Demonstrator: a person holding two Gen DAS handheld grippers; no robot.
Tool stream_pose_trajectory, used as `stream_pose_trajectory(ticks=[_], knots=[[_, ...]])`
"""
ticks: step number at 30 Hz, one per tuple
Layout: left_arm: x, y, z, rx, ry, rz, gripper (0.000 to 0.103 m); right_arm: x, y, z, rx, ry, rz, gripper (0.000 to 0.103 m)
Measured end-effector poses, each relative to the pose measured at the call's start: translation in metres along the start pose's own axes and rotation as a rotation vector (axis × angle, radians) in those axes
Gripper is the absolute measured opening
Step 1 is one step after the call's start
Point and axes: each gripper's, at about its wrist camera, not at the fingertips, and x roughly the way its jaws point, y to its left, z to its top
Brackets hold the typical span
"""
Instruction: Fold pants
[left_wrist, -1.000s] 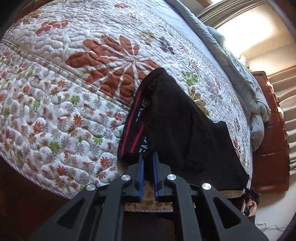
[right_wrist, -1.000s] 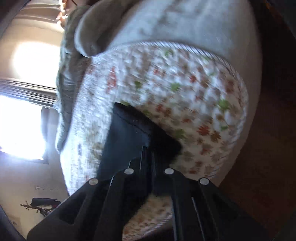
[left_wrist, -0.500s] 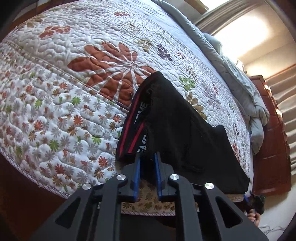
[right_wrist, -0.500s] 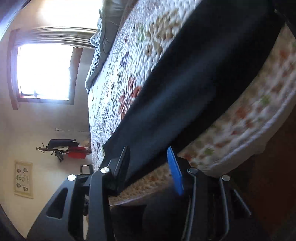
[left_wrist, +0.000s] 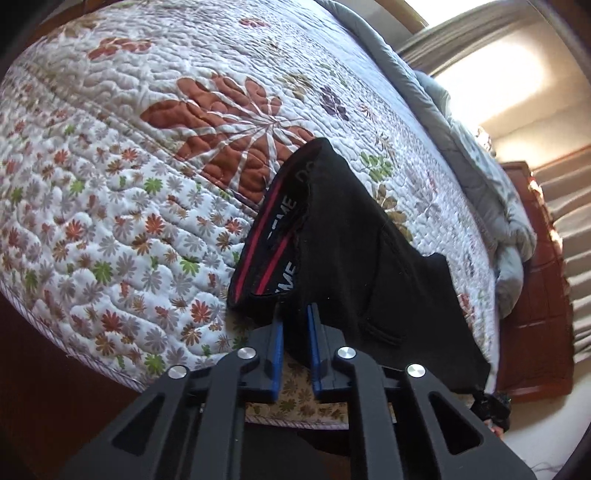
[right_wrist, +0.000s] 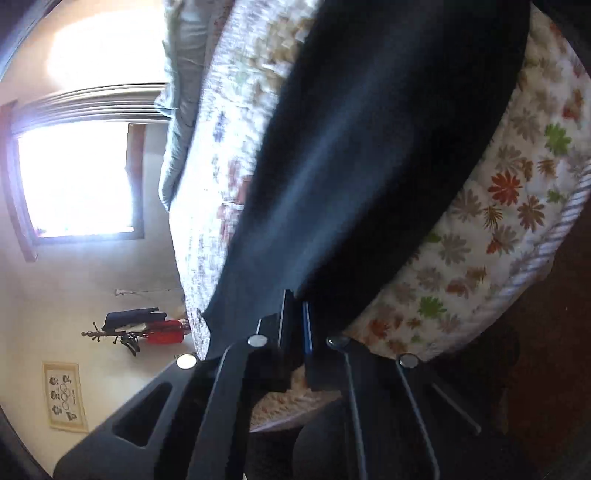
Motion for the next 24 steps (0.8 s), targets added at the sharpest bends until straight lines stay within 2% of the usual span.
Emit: stream_pose_trajectory(ticks=[5,7,9,10,11,13,15,17,19,21,24], knots=[[-0.004,0.013,-0.001,-0.071,0.011,-0.018,0.009,-0.002,-0.003,-0.002,-0.01,0.007,-0.055,0.003],[0.003,0.016,0.0,-0.067,0.026,-0.001,0.009,0.013,-0.014,0.003,-0.011,0.032,-0.081,0.004],[0.004,0.013,-0.001,-0.042,0.025,0.002,0.011,0.017,-0.017,0.004,-0.036,0.034,-0.069,0.008],[0.003,0.011,-0.001,-0.027,0.025,0.001,0.015,0.015,-0.018,0.005,-0.031,0.032,-0.048,0.016],[0.003,0.008,-0.002,-0.014,0.026,-0.003,0.019,0.011,-0.018,0.005,-0.025,0.027,-0.024,0.034],[-0.003,0.006,-0.004,-0.003,0.023,-0.011,0.039,-0.015,-0.021,0.009,-0.014,-0.038,0.012,0.043],[-0.016,0.001,-0.009,0.03,-0.011,0.029,0.045,-0.05,-0.03,0.018,-0.005,-0.135,0.006,0.043],[-0.032,-0.005,-0.014,0.066,-0.073,0.082,0.045,-0.089,-0.047,0.033,0.046,-0.252,0.012,0.043],[-0.051,-0.013,-0.018,0.097,-0.156,0.092,0.048,-0.112,-0.061,0.046,0.093,-0.319,0.031,0.043],[-0.062,-0.024,-0.022,0.125,-0.216,0.077,0.051,-0.122,-0.072,0.057,0.129,-0.352,0.056,0.043],[-0.057,-0.045,-0.018,0.203,-0.211,0.046,0.056,-0.118,-0.085,0.073,0.154,-0.34,0.066,0.043]])
